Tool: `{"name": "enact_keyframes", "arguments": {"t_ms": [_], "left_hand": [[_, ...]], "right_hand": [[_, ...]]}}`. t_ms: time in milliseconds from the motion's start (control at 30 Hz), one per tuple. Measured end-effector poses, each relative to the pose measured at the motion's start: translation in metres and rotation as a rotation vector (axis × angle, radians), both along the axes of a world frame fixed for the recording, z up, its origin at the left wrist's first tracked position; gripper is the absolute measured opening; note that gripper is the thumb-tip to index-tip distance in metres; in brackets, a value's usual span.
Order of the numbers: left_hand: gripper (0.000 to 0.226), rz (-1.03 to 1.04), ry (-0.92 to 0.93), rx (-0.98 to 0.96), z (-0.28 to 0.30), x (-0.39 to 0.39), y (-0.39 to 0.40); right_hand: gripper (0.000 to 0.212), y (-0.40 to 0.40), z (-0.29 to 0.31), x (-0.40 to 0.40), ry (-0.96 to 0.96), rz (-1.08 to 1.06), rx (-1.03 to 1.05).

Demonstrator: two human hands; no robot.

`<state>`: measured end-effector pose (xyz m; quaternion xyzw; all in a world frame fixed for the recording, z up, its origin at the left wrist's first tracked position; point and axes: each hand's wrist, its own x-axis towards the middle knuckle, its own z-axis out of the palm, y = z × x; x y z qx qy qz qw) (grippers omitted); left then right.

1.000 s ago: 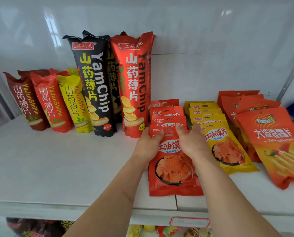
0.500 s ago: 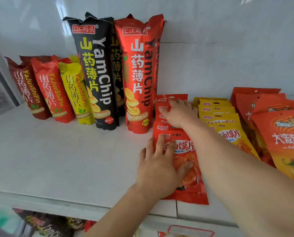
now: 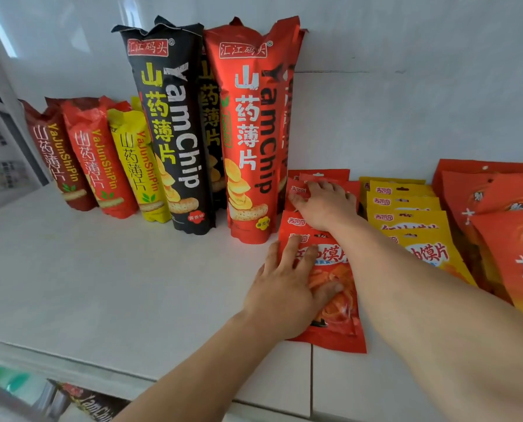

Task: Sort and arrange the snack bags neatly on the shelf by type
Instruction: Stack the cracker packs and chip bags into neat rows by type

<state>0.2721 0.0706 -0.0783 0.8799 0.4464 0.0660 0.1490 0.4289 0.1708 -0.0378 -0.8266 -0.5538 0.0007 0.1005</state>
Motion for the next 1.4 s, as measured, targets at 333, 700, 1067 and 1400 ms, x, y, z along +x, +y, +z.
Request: {"name": "enact_keyframes", "arguments": {"t_ms": [333, 700, 1067, 1400], "left_hand": [[0.078, -0.014, 0.047, -0.032, 0.001, 0.003, 0.009], [0.083, 0.018, -0.06, 0.07, 0.01, 0.007, 0.008], [0.078, 0.015, -0.215, 0.295, 0.031, 0.077, -0.036], [0.057, 0.129, -0.084, 0.413, 0.008, 0.125, -0.055]], "right_hand": [[0.073, 0.003, -0.006, 0.004, 0.05, -0.015, -0.018], [0.058, -0.069, 0.027, 0.032, 0.083, -0.062, 0.303], [0.056, -0.189, -0.01, 0.086, 0.33, -0.14, 0.402], [0.055, -0.211, -0.033, 0.091, 0.448, -0.121, 0.322]]}}
